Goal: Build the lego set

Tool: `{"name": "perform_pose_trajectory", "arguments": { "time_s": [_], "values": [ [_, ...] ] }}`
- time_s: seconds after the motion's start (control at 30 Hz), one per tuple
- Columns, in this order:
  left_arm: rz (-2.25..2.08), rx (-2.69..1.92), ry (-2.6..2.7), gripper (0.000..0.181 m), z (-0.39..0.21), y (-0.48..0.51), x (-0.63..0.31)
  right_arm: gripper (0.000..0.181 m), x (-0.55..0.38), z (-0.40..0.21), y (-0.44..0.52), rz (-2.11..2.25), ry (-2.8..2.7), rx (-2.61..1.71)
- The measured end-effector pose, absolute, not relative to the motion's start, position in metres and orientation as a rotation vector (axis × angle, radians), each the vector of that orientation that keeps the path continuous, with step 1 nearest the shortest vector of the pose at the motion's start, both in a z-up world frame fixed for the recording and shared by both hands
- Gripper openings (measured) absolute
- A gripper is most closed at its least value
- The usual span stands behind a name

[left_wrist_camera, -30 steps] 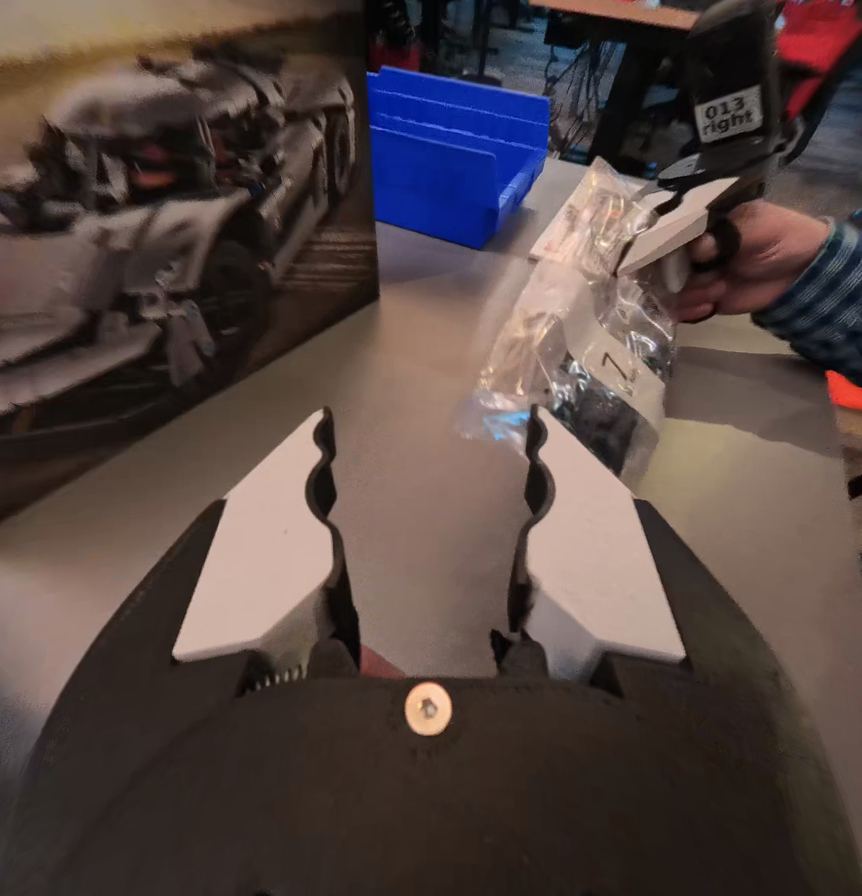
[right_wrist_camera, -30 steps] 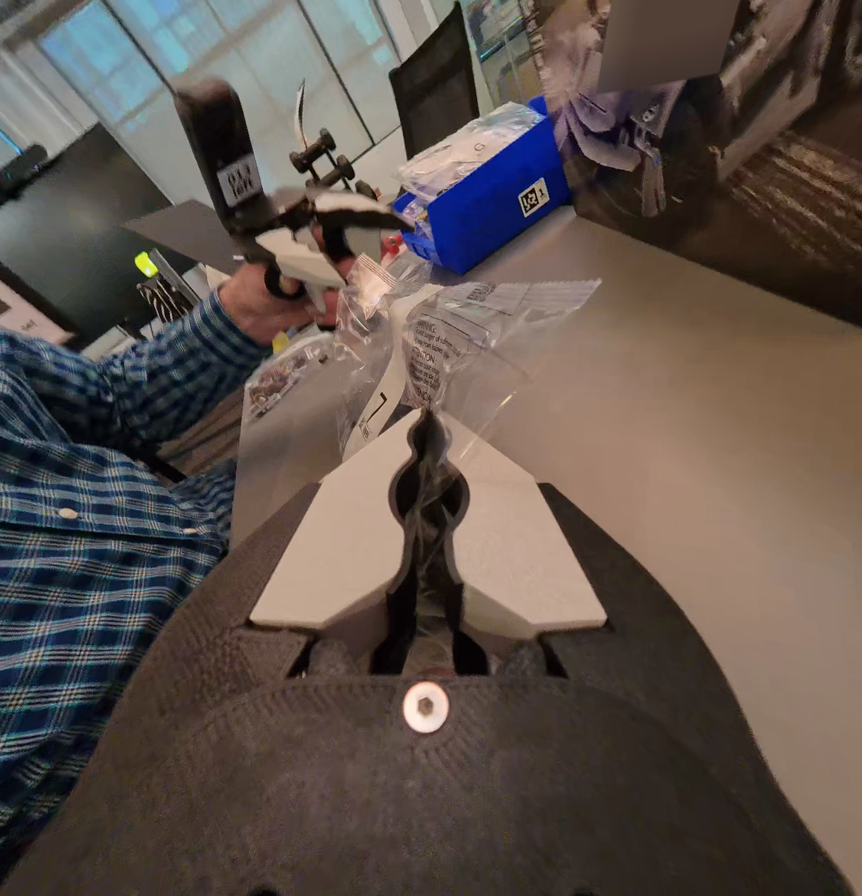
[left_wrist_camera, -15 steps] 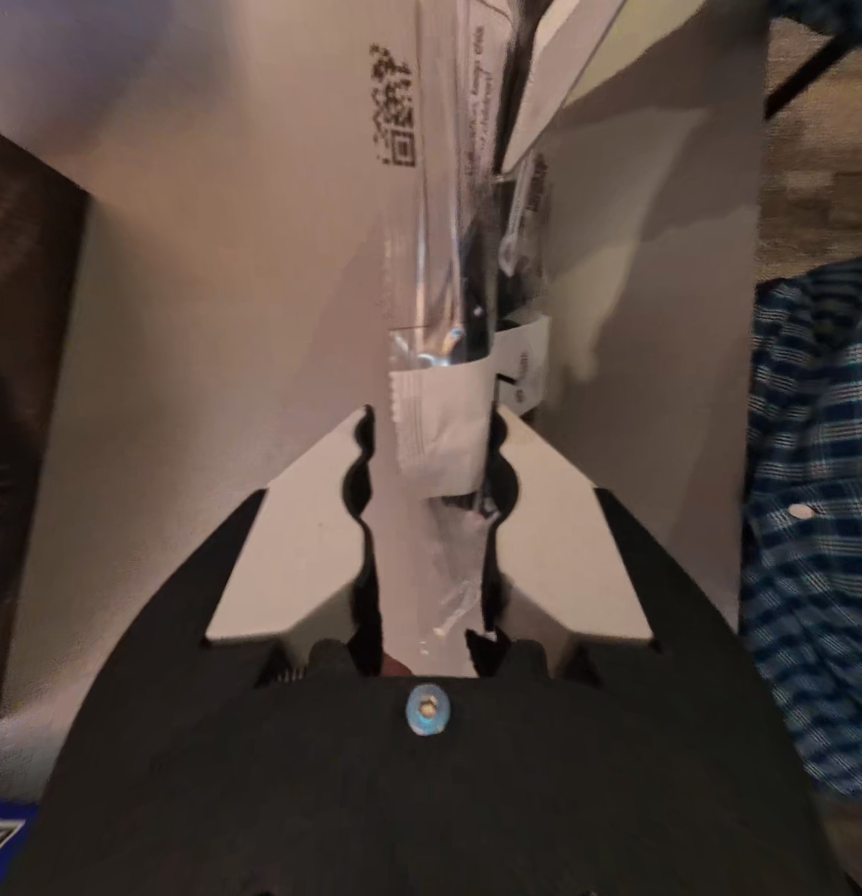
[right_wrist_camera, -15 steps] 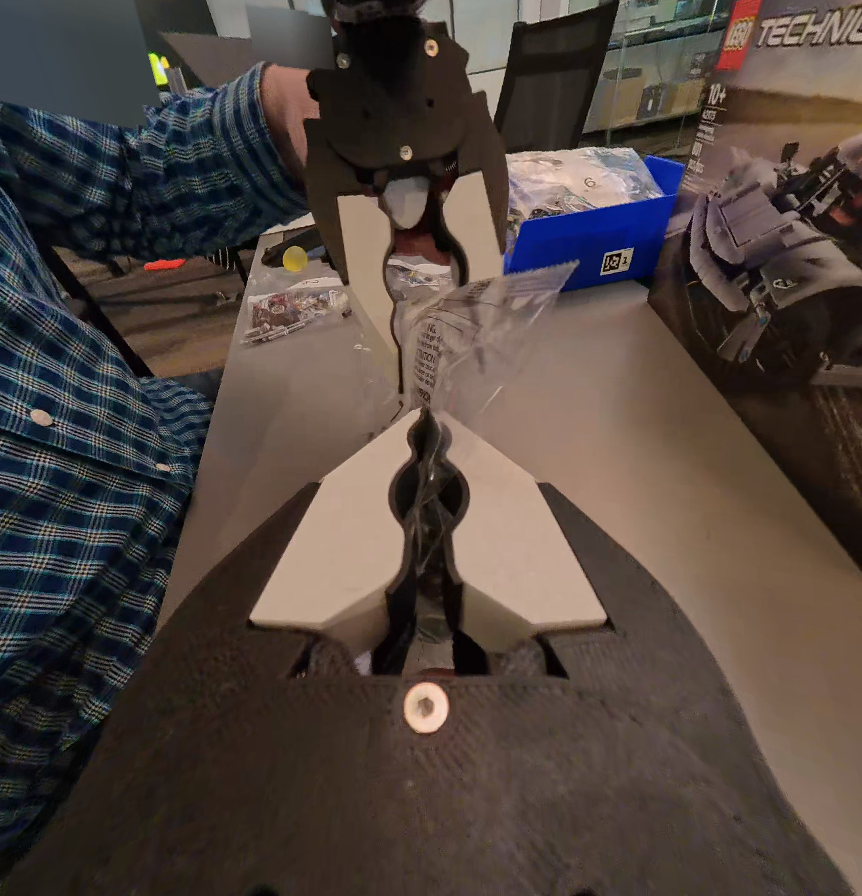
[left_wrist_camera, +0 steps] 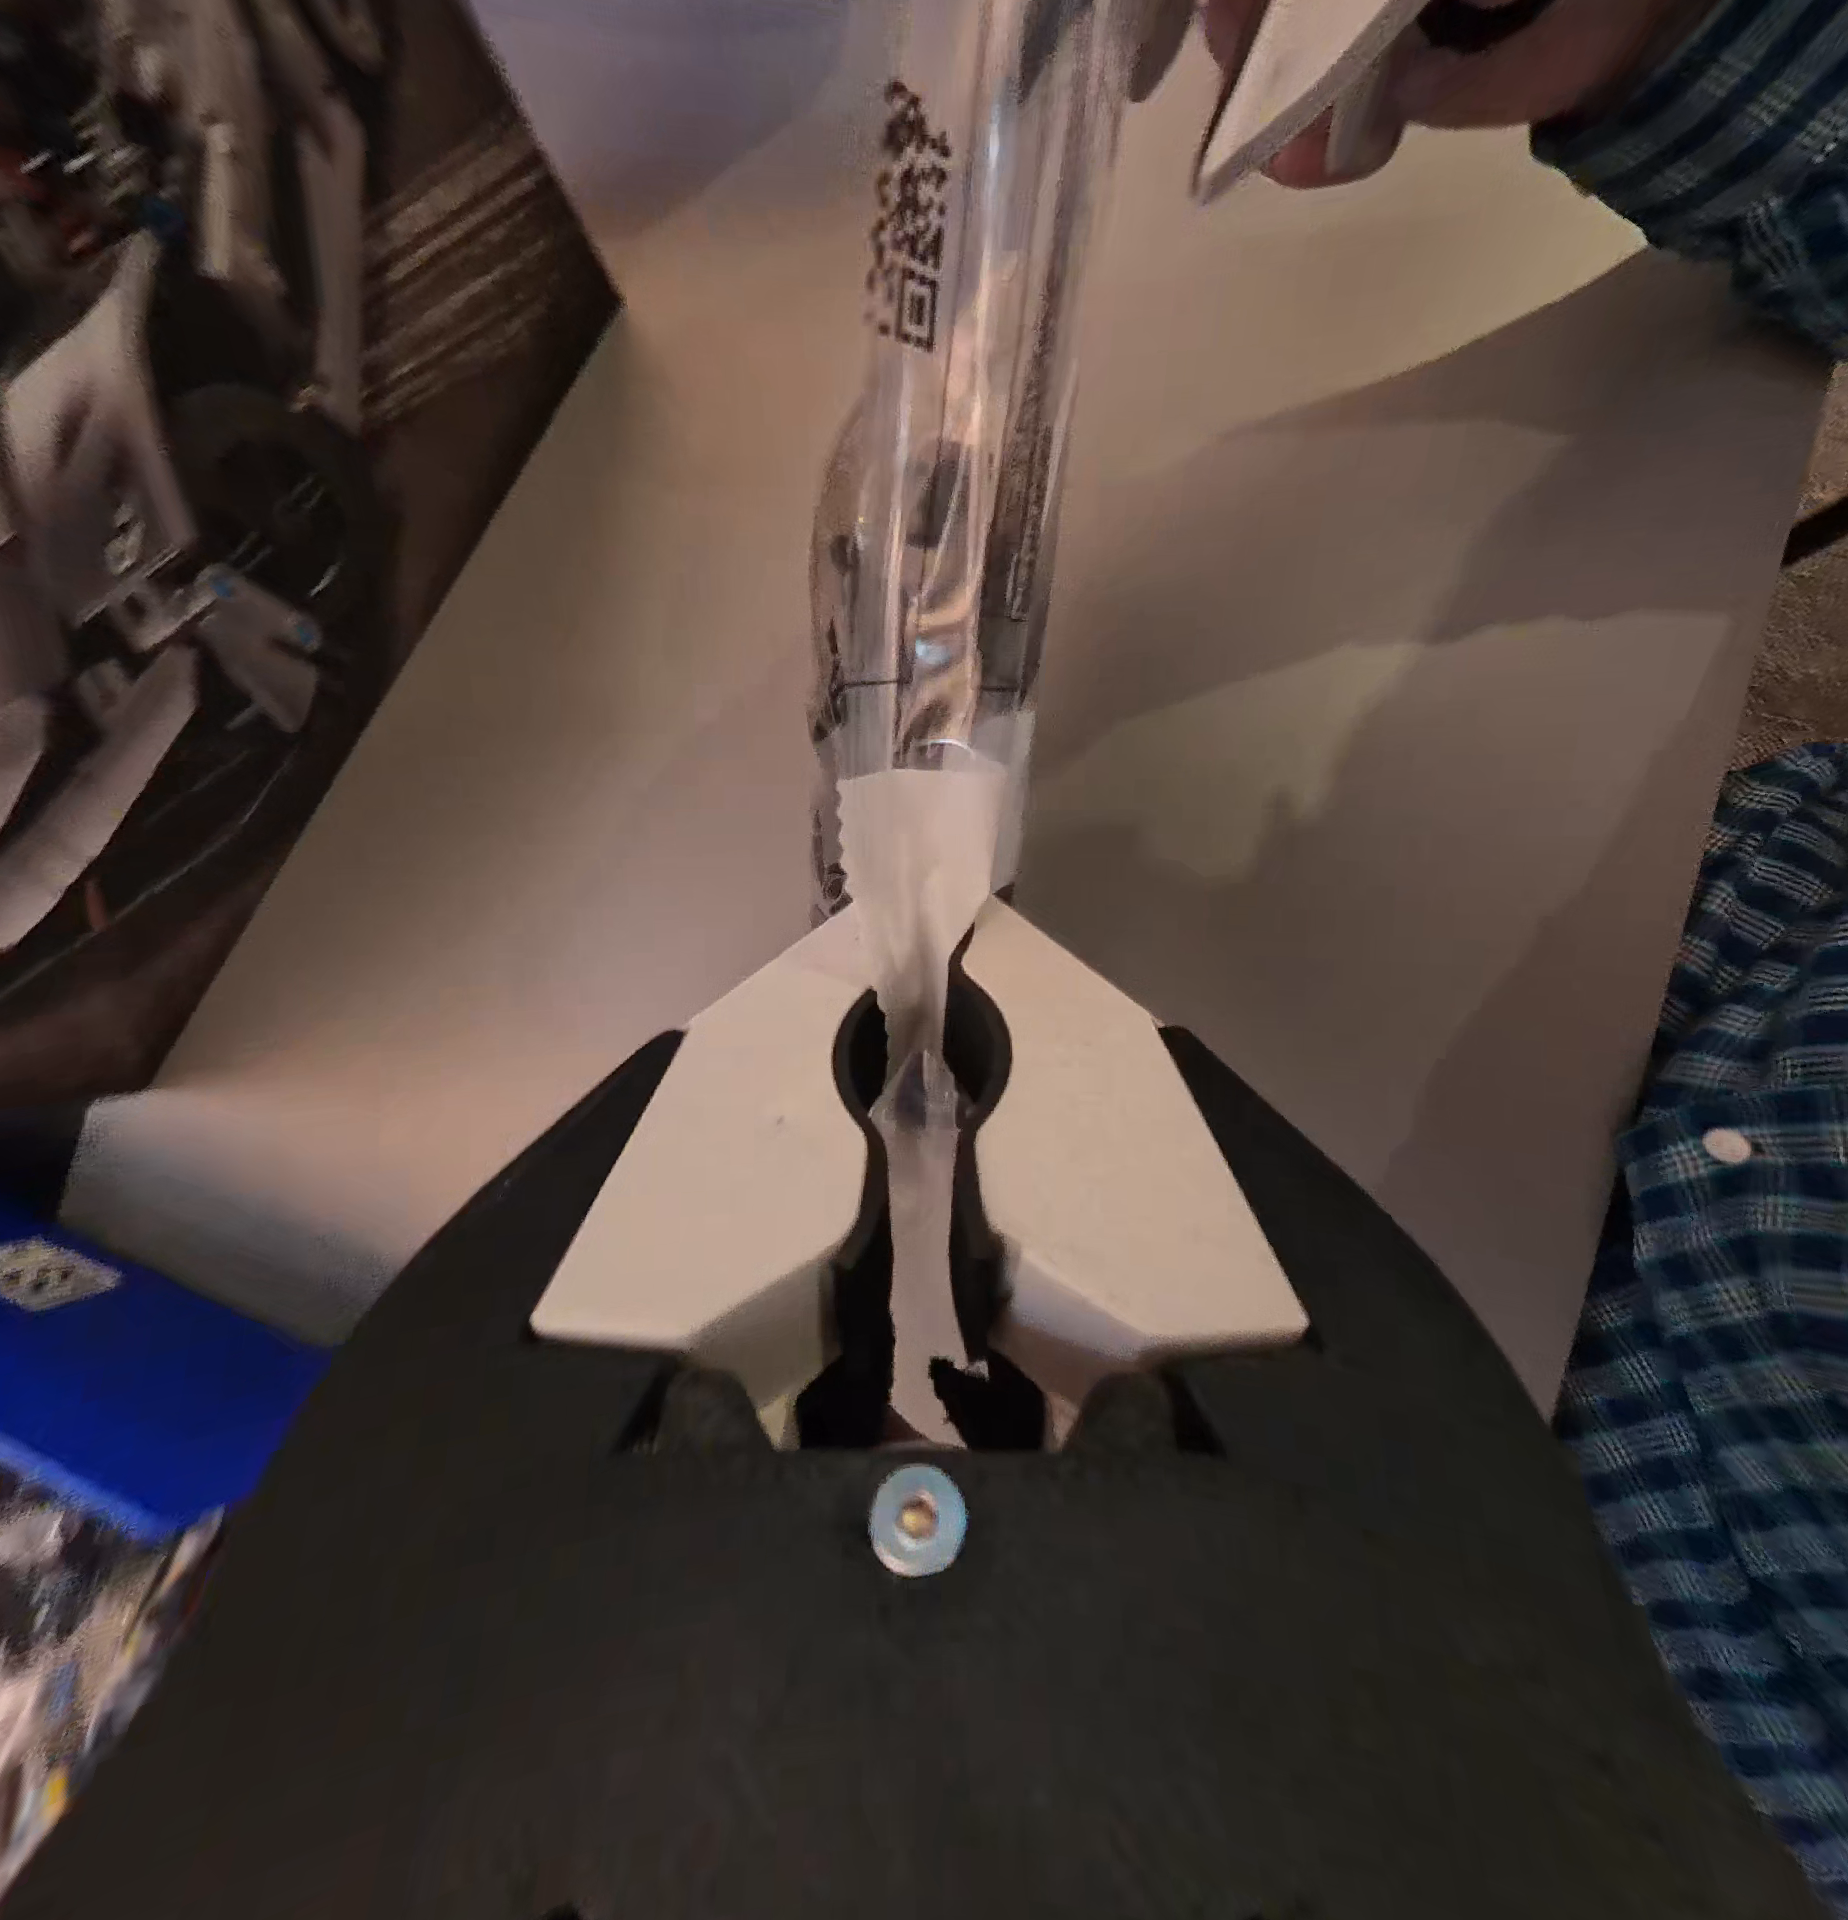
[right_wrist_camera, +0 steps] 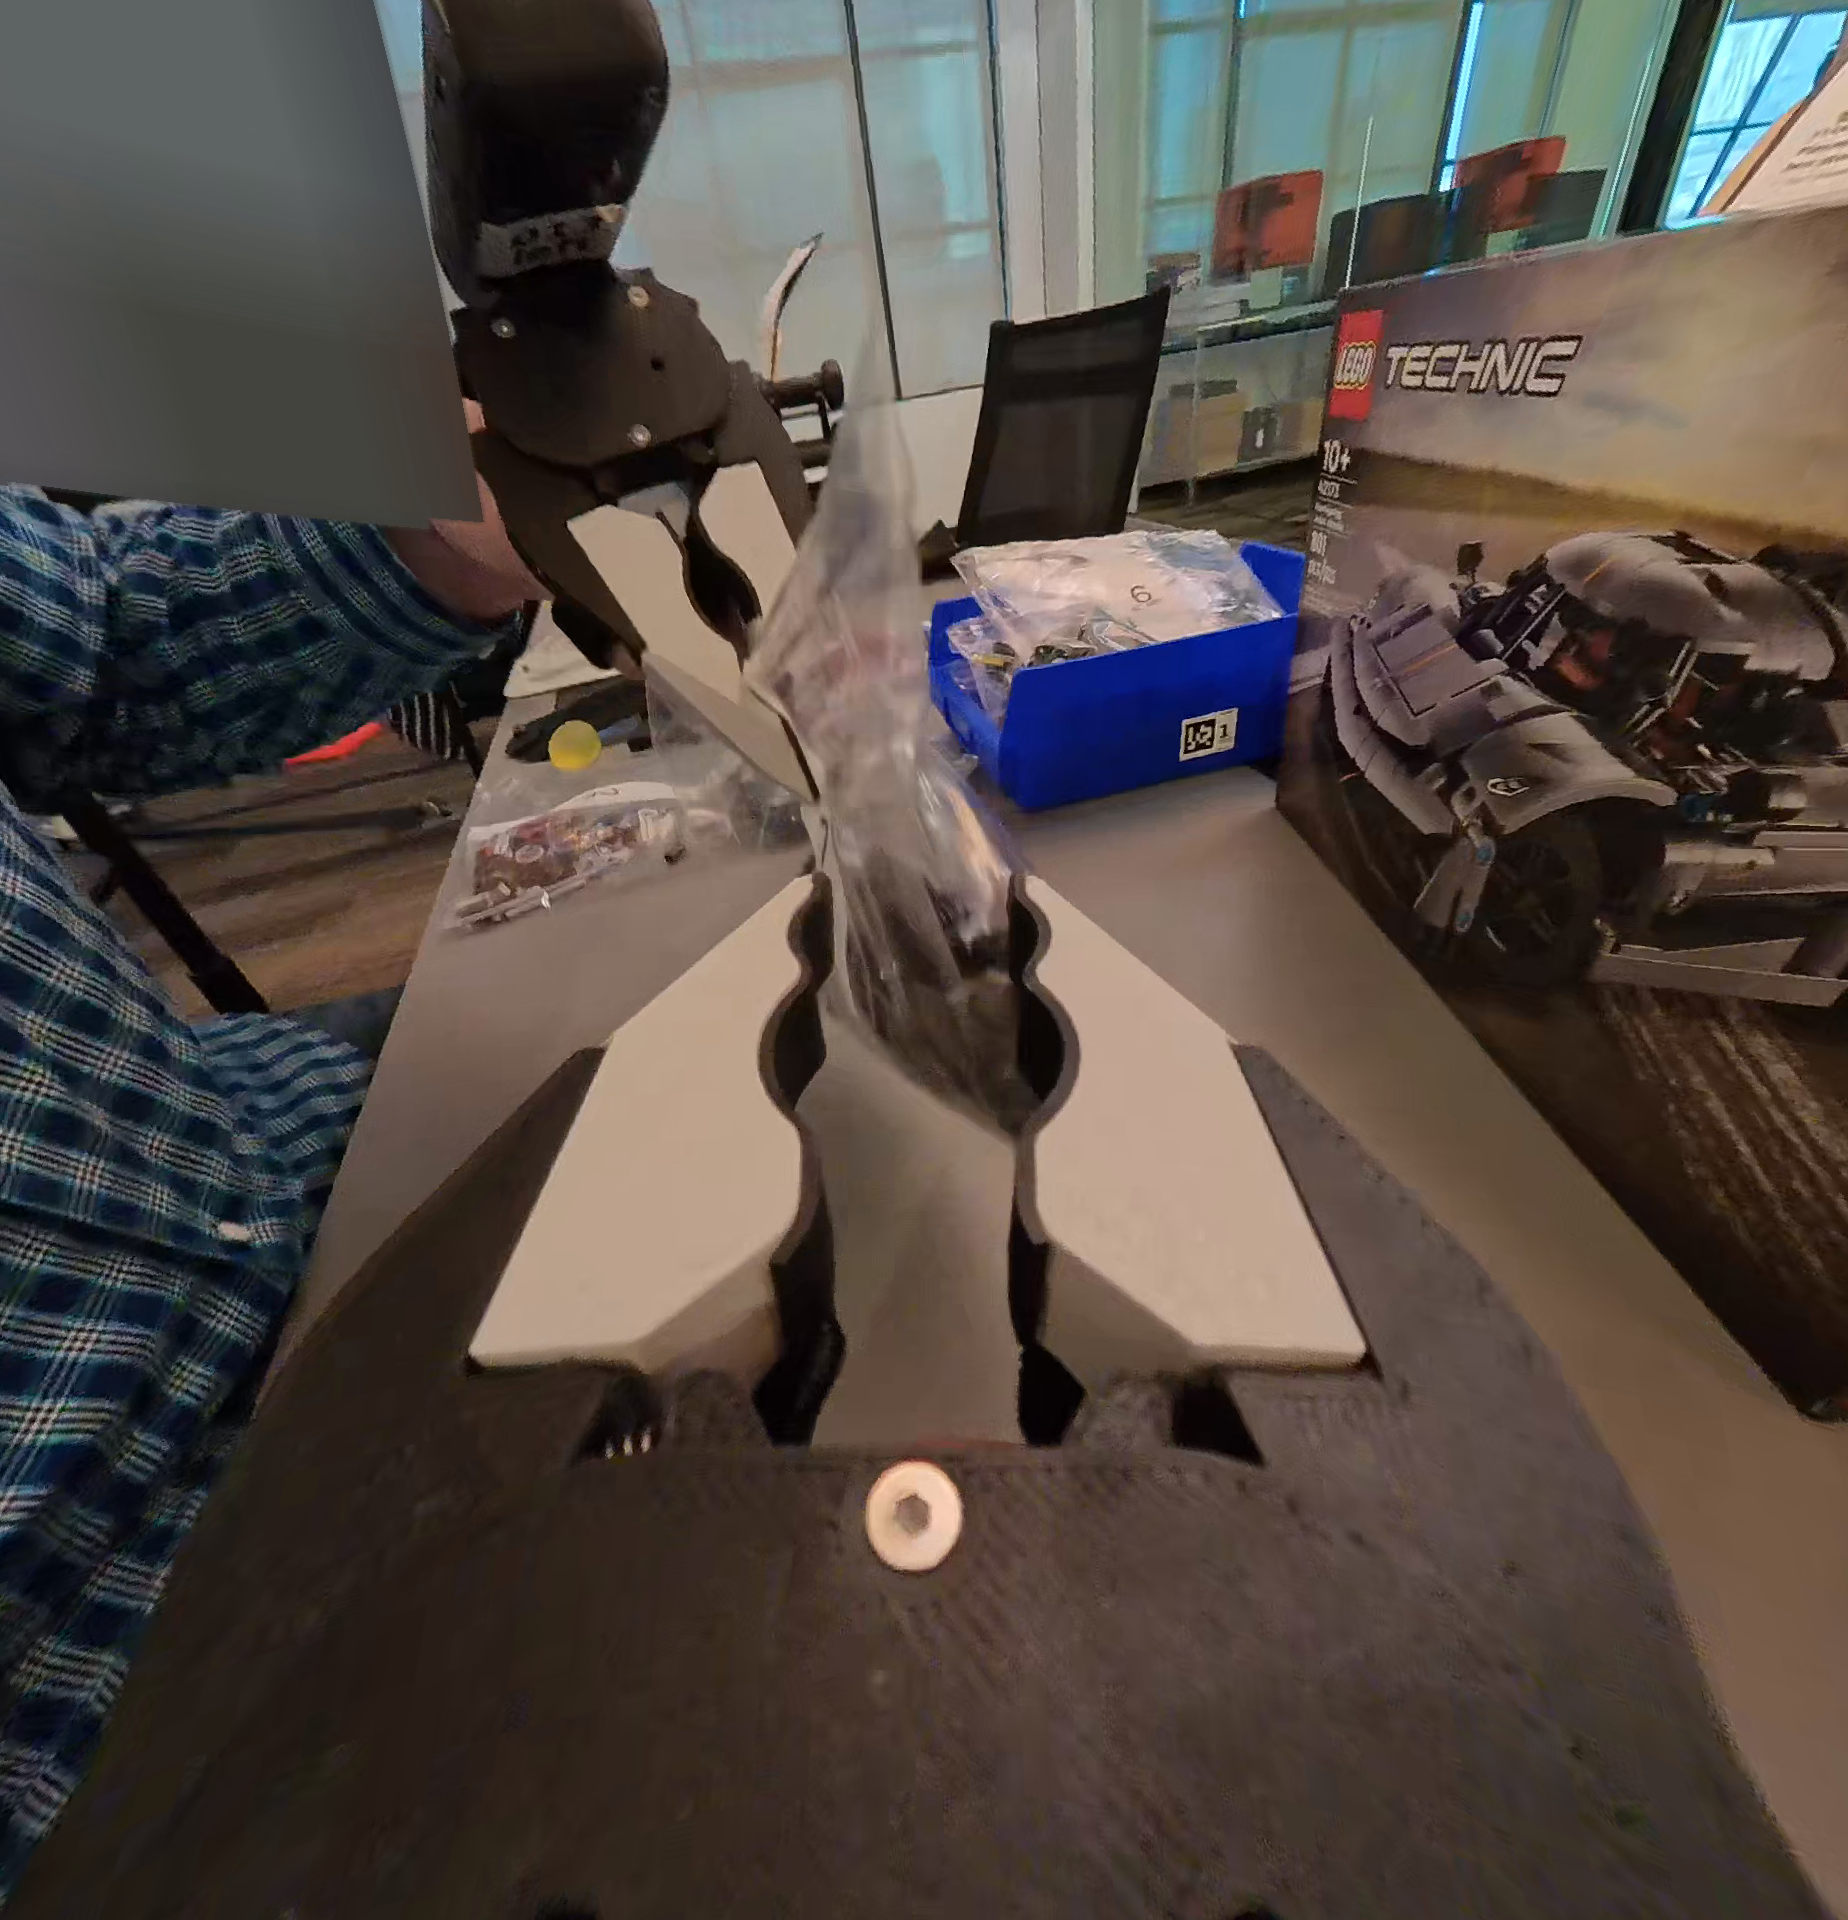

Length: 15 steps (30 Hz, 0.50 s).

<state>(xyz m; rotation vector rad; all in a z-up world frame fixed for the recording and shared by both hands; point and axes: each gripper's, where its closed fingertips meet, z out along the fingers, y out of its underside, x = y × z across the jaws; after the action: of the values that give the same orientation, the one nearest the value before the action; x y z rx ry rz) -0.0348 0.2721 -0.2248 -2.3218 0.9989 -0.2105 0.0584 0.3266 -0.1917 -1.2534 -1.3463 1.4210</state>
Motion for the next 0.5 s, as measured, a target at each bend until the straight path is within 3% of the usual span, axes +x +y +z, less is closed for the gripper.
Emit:
{"name": "perform_pose_trajectory", "arguments": {
  "time_s": [0.03,0.5],
  "values": [
    [-0.196,-2.328,0.974,0.000,-0.218,0.268,-0.047,0.030,0.056,-0.193,0.327,1.440,-1.340,-1.256],
    [0.010,-2.332,0.344,0.000,-0.090,0.253,-0.267,0.023,0.024,-0.249,0.310,1.521,-1.442,-1.355]
  ]
}}
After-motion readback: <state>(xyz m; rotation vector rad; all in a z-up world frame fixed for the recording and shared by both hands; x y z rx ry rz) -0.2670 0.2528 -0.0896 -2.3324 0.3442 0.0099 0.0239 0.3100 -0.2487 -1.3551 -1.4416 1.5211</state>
